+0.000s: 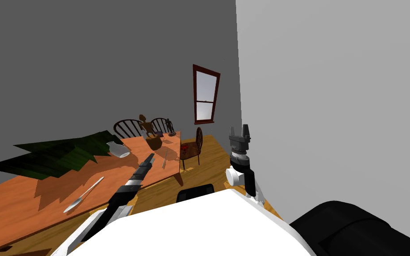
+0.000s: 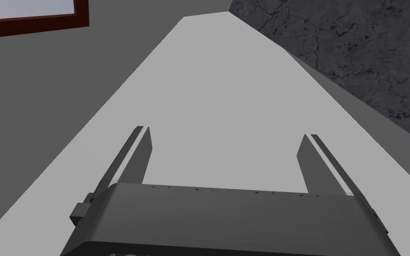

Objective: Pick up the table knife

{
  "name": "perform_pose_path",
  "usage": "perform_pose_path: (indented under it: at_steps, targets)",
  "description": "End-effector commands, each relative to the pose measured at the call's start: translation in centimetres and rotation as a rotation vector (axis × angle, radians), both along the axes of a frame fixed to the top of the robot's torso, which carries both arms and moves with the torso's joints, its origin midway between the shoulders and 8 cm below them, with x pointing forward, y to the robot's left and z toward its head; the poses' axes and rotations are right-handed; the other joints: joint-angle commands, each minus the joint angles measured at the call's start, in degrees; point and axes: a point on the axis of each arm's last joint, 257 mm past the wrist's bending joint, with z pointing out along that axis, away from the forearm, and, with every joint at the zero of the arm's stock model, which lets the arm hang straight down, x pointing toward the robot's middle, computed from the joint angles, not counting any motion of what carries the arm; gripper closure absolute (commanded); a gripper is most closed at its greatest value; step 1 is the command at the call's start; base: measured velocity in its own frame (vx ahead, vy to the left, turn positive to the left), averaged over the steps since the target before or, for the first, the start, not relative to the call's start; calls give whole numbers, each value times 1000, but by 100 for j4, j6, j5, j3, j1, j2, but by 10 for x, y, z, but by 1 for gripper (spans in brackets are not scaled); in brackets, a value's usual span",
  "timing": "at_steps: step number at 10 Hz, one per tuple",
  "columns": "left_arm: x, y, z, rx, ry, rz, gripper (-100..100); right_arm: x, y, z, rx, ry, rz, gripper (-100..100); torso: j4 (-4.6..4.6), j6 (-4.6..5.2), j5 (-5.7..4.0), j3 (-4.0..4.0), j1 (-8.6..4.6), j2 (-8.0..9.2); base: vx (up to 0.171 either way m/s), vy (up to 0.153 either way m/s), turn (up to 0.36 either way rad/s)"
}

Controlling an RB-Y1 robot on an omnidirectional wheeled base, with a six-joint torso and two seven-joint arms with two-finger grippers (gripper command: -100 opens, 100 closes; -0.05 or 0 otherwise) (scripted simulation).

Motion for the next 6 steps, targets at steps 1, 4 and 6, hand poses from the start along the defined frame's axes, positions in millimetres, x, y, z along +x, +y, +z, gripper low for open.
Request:
perform_pose_path:
  at_steps: [1,4,6]
  targets:
    - [-3,15,-23,46,60,19,-100,0,0,0,0,0,0,0,0,0,0,0,0,0,41,-69,-139]
    - [-7,31,-50,87,125,40,-100,0,0,0,0,0,0,0,0,1,1,-2,5,-3,39,-61,-61]
    - [-11,45,-72,129,182,58,-100,0,0,0,0,0,0,0,0,1,1,0,1,0,35,-66,-76]
